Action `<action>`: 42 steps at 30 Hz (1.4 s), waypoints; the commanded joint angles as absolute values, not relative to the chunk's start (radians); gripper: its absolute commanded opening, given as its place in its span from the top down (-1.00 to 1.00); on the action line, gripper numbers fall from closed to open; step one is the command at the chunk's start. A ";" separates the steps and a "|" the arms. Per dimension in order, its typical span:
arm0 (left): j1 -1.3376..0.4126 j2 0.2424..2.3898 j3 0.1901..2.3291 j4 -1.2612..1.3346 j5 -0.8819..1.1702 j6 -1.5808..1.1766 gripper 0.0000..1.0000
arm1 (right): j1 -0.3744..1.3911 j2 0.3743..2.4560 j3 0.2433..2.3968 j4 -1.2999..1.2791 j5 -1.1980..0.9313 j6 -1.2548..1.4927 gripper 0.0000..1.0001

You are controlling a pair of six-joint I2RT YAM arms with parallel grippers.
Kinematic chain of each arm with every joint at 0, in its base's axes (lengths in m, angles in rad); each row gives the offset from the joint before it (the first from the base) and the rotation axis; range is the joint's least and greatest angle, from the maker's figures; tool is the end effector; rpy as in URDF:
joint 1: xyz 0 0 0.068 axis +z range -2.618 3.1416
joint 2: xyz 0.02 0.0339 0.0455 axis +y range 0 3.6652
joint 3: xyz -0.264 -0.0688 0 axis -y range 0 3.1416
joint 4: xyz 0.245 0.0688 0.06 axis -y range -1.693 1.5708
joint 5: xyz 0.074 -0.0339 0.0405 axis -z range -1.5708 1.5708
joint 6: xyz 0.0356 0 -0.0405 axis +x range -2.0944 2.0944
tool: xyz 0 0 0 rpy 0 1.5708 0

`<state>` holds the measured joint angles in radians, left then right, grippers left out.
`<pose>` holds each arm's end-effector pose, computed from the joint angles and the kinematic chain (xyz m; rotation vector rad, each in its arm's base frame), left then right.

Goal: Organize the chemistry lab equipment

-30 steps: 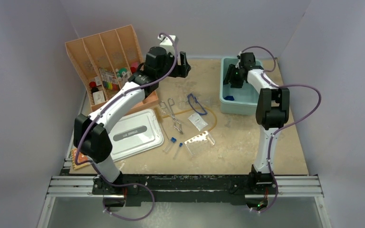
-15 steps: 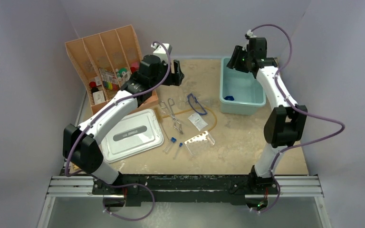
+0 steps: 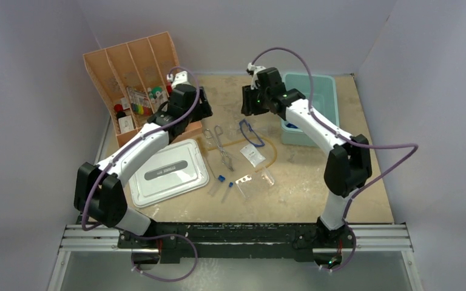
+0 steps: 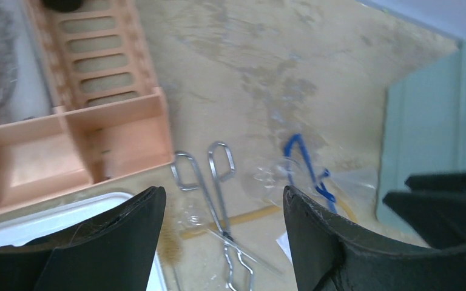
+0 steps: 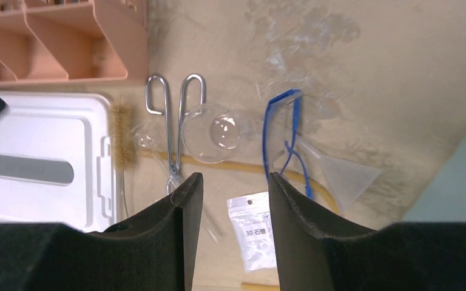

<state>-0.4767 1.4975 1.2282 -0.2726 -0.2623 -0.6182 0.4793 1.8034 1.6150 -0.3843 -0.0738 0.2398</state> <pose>0.3114 -0.1504 0.3135 -0.3060 2.0932 -0.3830 0.3757 0.1982 0.3241 -0.3044 2.1621 0.4941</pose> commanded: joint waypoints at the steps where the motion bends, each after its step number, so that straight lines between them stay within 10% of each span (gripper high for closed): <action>1: -0.411 1.421 1.190 -0.292 -0.368 -0.750 -0.40 | 0.539 1.856 1.668 -0.406 -0.033 0.218 0.08; 4: -0.391 1.390 1.164 -0.296 -0.409 -0.768 -0.40 | 0.575 1.922 1.711 -0.446 -0.024 0.218 0.08; 6: -0.382 1.370 1.153 -0.299 -0.438 -0.776 -0.40 | 0.597 1.968 1.744 -0.475 -0.009 0.086 -0.91; 7: -0.379 1.361 1.147 -0.297 -0.446 -0.776 -0.40 | 0.608 1.987 1.759 -0.485 -0.004 0.059 -0.97; 42: -0.313 1.375 1.168 -0.283 -0.408 -0.738 -0.40 | 0.650 2.192 1.920 -0.474 0.078 0.042 -0.98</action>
<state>-0.3233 1.3712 1.1385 -0.3218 -0.4145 -0.7414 0.6434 2.2433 1.8969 -0.4976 0.0376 0.0589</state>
